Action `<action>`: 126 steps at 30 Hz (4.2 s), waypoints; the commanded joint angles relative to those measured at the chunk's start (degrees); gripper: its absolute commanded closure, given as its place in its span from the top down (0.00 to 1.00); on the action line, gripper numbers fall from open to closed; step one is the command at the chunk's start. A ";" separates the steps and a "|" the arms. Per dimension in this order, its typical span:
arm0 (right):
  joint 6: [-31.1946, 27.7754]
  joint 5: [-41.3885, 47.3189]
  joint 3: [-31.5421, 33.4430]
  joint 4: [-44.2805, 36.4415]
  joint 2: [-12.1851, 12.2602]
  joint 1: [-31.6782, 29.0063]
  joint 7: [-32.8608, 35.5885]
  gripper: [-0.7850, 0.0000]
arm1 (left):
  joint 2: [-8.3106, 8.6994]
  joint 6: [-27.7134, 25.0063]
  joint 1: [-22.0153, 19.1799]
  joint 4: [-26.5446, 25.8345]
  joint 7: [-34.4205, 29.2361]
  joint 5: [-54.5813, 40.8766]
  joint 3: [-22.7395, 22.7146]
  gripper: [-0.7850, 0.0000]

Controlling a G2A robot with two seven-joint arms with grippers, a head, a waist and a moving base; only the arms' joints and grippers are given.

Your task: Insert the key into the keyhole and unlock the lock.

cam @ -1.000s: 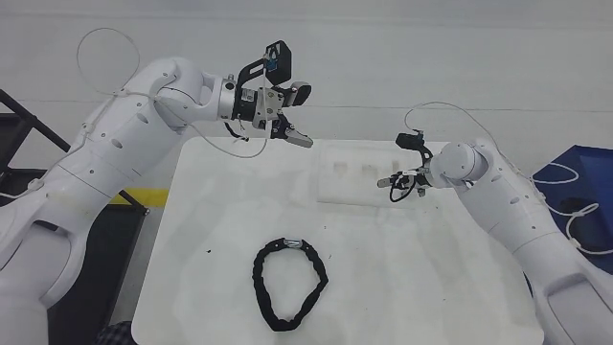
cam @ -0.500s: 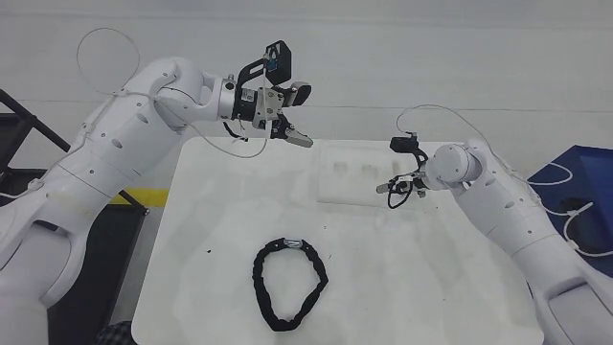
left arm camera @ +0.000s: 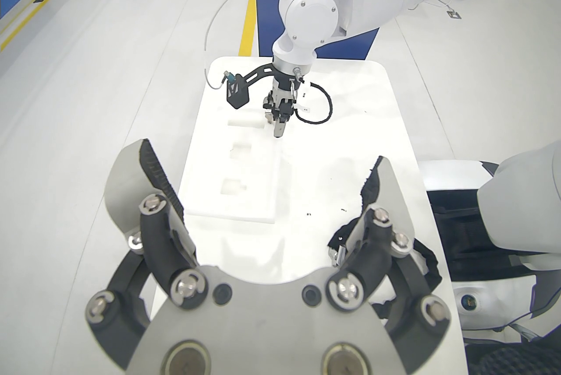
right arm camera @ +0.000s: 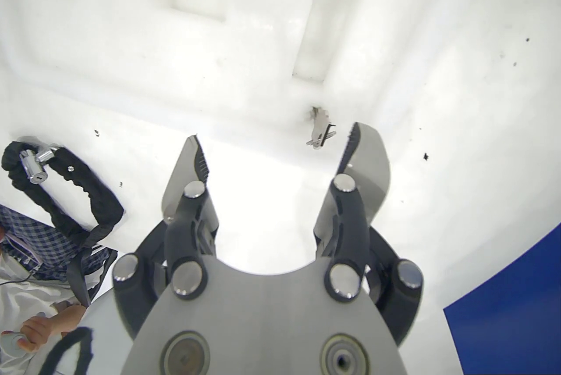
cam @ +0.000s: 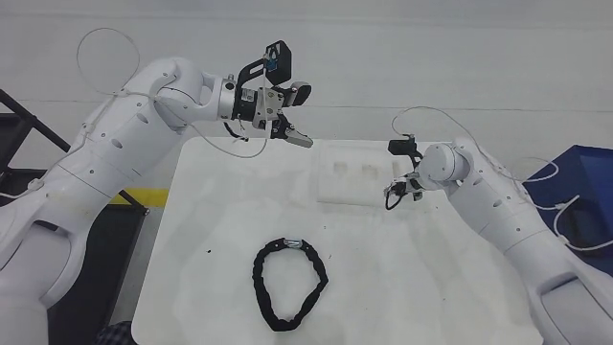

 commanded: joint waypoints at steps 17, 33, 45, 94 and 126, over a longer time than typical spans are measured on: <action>3.16 -1.91 -0.34 4.49 -1.96 0.57 -1.97 0.10 | 0.00 0.00 0.00 0.00 0.00 0.00 0.00 1.00; 3.93 -2.20 -0.27 8.40 -3.76 1.14 -3.50 0.00 | 0.00 0.00 0.00 0.00 0.00 0.00 0.00 1.00; 7.01 -6.13 2.50 1.09 -2.35 1.71 1.55 0.00 | 0.00 0.00 0.00 0.00 0.00 0.00 0.00 1.00; 2.41 9.50 44.00 -59.18 8.95 -34.82 -2.31 0.00 | 0.00 0.00 0.00 0.00 0.00 0.00 0.00 1.00; 2.41 9.50 44.00 -59.18 8.95 -34.82 -2.31 0.00 | 7.02 0.00 21.77 -12.68 19.16 28.42 -8.23 1.00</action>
